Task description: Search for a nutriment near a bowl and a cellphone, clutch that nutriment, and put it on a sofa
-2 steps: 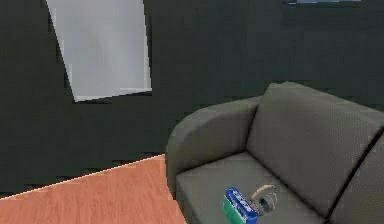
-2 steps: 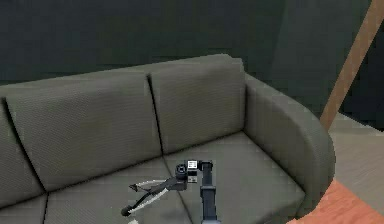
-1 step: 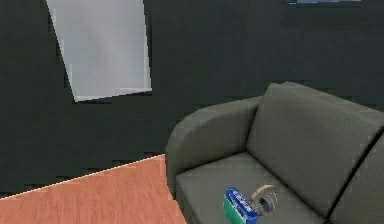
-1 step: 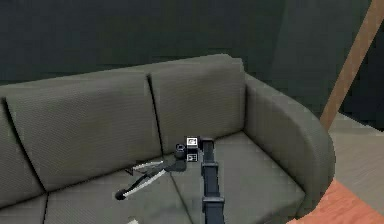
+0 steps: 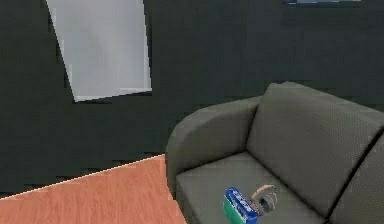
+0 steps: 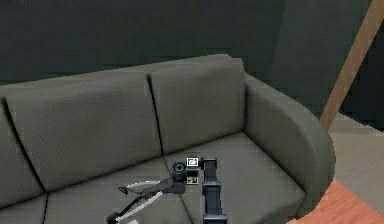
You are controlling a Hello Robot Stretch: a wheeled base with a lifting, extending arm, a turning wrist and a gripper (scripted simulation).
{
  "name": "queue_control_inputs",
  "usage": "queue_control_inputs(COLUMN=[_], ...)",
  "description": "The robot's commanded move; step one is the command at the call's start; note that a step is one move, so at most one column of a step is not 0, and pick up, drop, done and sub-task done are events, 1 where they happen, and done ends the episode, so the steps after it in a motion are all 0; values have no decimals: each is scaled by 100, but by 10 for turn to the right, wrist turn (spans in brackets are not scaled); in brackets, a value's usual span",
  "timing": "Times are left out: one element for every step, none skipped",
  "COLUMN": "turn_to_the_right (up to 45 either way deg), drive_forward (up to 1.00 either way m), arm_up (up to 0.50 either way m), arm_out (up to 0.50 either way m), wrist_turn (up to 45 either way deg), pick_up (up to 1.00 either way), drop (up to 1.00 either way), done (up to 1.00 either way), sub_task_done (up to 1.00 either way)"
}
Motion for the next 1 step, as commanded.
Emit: queue_control_inputs(turn_to_the_right=[0], drive_forward=[0], arm_up=[0], arm_out=[0], wrist_turn=[0], pick_up=[0], drop=[0], done=[100], sub_task_done=[0])
